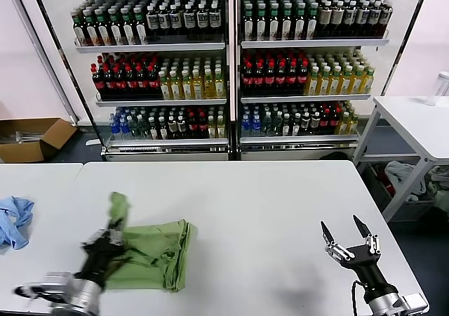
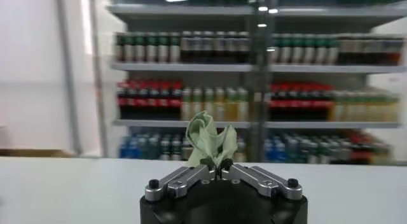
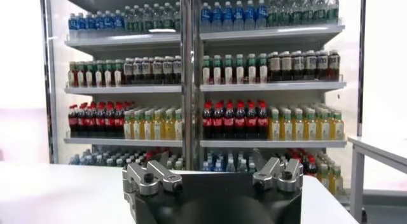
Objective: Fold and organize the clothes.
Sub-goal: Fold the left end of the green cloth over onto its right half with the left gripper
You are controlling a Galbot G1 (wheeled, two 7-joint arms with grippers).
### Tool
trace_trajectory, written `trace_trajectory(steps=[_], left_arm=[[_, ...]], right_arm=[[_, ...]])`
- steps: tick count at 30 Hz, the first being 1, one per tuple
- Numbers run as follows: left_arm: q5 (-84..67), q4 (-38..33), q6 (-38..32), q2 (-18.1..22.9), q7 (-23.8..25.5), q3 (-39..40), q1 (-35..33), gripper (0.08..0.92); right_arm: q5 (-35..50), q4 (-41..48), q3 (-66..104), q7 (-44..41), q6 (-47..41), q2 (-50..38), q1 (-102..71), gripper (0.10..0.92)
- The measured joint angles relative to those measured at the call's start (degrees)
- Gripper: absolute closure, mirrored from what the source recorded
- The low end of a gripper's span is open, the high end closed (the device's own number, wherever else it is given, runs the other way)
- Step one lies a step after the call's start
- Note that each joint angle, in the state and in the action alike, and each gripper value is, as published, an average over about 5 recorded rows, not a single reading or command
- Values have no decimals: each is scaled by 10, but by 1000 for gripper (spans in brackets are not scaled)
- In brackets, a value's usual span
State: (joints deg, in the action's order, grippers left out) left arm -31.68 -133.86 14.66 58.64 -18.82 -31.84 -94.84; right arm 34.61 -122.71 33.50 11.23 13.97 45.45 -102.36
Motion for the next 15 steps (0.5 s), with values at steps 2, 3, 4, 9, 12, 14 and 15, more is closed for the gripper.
trace_trajectory(steps=[2, 3, 4, 9, 12, 14, 15], left_arm=[[15, 11, -5, 3, 4, 39, 14, 902], [21, 18, -8, 4, 5, 57, 20, 902], [27, 26, -9, 5, 7, 74, 27, 902], [55, 60, -15, 14, 14, 142, 56, 900], [71, 80, -19, 18, 19, 171, 72, 871], [82, 94, -22, 19, 22, 186, 79, 827], [88, 101, -24, 19, 24, 192, 82, 793]], right_arm=[[-1, -2, 1, 0, 0, 1, -2, 203], [-2, -2, 1, 0, 0, 1, -3, 203], [-2, -3, 1, 0, 0, 2, -3, 203], [-5, -5, -1, 0, 1, 3, -3, 203], [-6, -6, -1, 0, 2, 3, -5, 203], [-7, -7, -1, 0, 3, 3, -6, 203], [-7, -7, -1, 0, 3, 4, -6, 203]])
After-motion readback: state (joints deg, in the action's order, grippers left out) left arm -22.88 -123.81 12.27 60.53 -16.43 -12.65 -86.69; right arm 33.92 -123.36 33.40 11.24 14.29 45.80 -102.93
